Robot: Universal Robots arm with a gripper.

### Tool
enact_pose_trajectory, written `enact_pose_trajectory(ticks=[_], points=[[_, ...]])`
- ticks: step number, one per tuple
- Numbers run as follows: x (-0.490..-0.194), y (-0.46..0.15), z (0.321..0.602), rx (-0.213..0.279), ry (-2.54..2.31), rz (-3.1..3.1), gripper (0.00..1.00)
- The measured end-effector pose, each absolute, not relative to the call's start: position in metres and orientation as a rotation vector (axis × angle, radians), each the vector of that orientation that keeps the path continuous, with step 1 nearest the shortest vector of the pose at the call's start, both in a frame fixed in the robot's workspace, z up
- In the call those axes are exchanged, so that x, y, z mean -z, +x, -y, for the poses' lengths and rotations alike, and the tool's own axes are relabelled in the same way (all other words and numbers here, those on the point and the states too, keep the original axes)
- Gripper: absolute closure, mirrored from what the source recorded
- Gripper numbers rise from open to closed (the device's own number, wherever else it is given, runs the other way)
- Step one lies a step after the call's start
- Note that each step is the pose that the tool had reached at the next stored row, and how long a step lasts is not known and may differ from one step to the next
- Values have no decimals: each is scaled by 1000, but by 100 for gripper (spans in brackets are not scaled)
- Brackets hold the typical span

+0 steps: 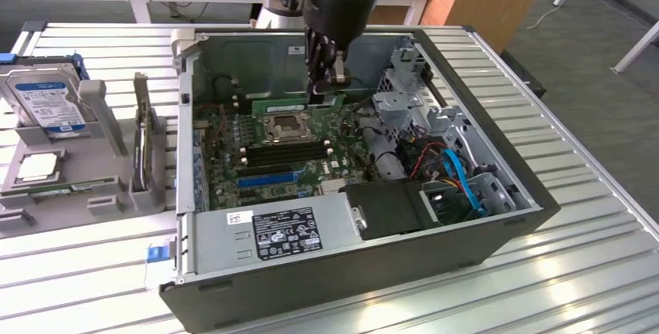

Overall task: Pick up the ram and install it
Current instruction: 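Insert the ram into the slot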

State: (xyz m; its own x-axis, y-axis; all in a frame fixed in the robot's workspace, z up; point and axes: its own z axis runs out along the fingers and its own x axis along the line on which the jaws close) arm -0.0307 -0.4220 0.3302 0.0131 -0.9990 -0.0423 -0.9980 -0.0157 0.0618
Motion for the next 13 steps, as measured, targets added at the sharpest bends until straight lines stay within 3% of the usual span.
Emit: enact_pose_trajectory(ticks=[13], points=[[-321, -31, 422, 115, 2226, 2194, 88]])
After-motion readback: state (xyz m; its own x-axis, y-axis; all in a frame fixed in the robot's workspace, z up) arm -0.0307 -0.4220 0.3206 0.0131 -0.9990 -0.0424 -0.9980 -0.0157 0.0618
